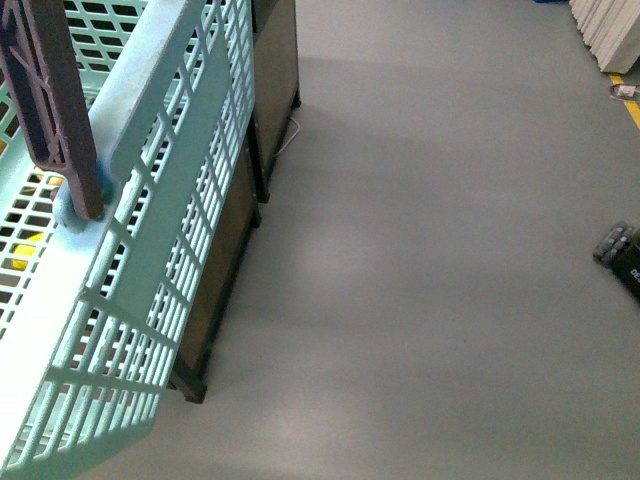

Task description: Pick mango and avocado into basket

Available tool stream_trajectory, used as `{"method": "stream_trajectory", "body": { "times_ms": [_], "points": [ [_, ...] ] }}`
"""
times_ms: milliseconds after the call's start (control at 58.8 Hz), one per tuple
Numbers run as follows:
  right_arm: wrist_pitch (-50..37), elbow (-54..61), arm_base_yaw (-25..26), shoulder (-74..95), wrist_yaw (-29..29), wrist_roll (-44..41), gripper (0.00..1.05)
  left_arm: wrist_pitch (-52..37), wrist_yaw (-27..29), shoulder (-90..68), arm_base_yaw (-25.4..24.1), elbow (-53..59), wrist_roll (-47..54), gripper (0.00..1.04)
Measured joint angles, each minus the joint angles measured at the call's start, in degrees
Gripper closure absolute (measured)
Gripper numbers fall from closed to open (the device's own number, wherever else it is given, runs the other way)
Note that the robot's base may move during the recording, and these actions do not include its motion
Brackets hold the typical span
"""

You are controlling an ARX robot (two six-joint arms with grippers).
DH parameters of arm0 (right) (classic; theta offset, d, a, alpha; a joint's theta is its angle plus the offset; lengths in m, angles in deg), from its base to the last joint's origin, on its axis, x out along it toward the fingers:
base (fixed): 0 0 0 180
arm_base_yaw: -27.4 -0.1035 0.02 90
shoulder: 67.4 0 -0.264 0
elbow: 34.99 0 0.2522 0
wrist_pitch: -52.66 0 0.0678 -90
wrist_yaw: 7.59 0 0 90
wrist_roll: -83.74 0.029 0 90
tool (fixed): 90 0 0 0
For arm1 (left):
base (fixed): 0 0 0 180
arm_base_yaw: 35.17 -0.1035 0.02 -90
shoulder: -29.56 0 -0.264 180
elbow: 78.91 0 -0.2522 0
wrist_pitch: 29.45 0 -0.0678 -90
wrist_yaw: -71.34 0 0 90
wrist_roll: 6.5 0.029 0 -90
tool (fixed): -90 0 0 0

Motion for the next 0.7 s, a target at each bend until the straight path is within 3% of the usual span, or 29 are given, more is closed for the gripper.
{"method": "stream_trajectory", "body": {
  "times_ms": [697],
  "points": [
    [0.02, 0.00, 0.00, -0.02, -0.11, 0.02, 0.09, 0.00, -0.17, 0.00, 0.00, 0.00, 0.15, 0.89]
  ]
}}
